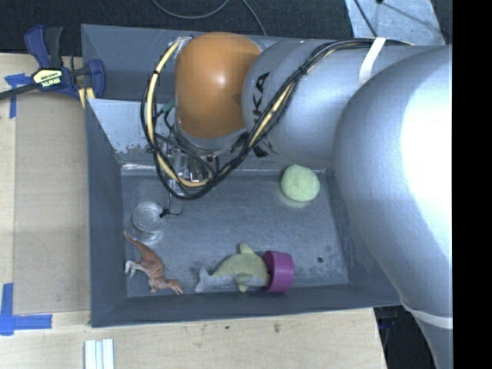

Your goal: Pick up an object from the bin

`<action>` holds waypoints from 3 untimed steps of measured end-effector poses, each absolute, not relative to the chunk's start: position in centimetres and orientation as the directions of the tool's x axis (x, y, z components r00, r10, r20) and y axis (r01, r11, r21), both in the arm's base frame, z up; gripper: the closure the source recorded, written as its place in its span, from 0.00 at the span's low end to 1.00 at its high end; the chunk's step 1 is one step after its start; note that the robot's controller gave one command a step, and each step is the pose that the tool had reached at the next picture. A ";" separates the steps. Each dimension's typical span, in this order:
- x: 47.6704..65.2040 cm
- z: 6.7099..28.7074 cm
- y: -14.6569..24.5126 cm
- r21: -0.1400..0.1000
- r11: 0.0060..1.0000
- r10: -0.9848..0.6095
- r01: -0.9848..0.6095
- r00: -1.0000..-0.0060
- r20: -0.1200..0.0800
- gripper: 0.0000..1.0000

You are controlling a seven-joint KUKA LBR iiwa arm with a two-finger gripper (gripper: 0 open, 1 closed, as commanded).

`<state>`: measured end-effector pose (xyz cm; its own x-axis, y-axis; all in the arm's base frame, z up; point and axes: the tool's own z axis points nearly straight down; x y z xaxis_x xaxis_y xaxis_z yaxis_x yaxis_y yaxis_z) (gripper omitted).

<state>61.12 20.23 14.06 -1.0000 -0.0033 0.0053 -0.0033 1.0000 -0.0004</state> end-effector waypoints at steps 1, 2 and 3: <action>61.3 14.6 20.1 0.001 1.000 -0.001 -0.001 -1.000 -0.002 0.00; 59.0 8.8 23.3 0.002 0.978 0.208 0.208 -0.978 -0.005 0.00; 60.2 12.2 22.9 0.001 0.928 0.372 0.372 -0.928 -0.002 0.00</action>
Offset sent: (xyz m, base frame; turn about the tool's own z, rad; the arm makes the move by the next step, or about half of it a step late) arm -0.0298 0.0402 -0.0706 0.2622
